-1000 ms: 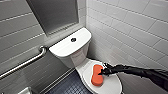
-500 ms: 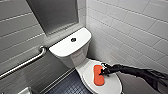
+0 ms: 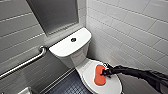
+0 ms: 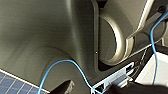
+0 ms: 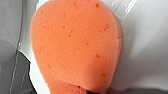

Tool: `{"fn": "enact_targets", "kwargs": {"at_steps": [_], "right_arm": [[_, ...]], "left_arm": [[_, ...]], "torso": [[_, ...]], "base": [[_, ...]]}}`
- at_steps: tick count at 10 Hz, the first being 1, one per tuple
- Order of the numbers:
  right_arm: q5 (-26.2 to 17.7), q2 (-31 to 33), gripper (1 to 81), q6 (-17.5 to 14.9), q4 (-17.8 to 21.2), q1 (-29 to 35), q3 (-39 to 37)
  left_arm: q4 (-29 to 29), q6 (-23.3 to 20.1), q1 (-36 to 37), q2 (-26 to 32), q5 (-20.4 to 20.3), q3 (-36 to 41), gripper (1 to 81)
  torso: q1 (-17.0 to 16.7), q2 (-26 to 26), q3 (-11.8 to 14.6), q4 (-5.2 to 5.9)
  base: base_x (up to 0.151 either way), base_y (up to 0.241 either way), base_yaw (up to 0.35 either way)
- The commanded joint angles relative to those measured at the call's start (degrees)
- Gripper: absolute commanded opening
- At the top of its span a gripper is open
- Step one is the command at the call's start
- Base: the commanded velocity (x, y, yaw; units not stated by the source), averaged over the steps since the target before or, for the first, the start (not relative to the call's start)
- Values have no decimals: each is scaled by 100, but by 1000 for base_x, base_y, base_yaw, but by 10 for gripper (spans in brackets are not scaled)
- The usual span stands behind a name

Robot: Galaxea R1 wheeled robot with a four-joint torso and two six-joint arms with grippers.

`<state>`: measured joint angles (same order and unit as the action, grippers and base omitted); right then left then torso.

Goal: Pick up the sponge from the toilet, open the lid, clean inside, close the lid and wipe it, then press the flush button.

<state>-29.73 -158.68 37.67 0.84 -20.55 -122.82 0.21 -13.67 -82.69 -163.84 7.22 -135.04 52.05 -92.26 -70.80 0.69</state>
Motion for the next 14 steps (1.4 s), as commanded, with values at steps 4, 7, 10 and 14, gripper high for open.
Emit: {"fn": "enact_targets", "kwargs": {"at_steps": [4,7,10,14], "right_arm": [[-270,1669,10,1170,-1040,-217,1716],[47,2348,10,1630,-1385,-691,2316],[644,3156,10,1647,-1385,-1419,2641],[1505,4079,10,1638,-1394,-2475,3107]], "left_arm": [[-3,-66,-112,8,544,82,811],[-3,-101,-112,0,544,91,811],[-3,-110,-112,26,544,91,811],[6,-189,-112,-17,535,100,811]], "torso": [[0,0,0,0],[0,0,0,0],[0,0,0,0],[0,-2,0,0]], "base": [[0,0,0],[0,0,0],[0,0,0],[0,0,0]]}}
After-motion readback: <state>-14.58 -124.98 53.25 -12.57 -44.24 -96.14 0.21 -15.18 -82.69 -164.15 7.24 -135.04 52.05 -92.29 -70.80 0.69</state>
